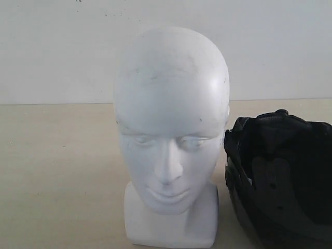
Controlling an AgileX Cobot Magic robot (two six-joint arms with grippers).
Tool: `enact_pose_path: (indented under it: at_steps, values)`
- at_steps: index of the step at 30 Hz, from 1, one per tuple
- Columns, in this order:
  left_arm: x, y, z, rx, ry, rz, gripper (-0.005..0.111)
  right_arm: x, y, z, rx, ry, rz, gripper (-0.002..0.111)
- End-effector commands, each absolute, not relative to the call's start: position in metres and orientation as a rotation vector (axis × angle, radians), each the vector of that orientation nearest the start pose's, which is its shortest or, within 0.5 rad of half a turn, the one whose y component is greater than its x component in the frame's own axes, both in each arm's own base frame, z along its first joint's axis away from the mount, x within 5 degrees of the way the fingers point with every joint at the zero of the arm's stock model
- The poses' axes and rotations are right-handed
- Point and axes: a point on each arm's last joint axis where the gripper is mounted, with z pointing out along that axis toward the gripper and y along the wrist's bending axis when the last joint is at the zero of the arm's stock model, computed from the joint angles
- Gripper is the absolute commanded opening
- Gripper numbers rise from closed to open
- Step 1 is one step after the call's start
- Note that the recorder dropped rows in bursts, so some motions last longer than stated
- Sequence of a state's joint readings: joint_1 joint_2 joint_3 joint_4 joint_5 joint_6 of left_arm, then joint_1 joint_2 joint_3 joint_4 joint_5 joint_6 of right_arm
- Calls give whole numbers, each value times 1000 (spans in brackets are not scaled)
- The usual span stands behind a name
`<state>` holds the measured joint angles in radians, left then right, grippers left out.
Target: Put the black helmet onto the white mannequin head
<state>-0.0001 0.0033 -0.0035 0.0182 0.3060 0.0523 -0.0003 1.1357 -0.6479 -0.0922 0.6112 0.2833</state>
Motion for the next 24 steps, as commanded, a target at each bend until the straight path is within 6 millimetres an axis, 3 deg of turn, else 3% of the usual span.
enact_pose_path:
  at_steps: [1, 6, 11, 16, 19, 24]
  values:
    - [54, 0, 186, 45, 1786, 45, 4, 220, -6, 238, 264, 2587, -21, 0]
    - [54, 0, 186, 45, 1786, 45, 4, 230, -4, 251, 213, 2553, 11, 0]
    - [54, 0, 186, 45, 1786, 45, 4, 223, 7, 277, -17, 2472, 106, 0]
    - [54, 0, 186, 45, 1786, 45, 4, 217, 9, 276, -133, 2523, 91, 0]
    - [54, 0, 186, 45, 1786, 45, 4, 212, 14, 276, -334, 2533, 111, 0]
    - [54, 0, 186, 45, 1786, 45, 4, 199, 31, 284, -546, 2476, 273, 0]
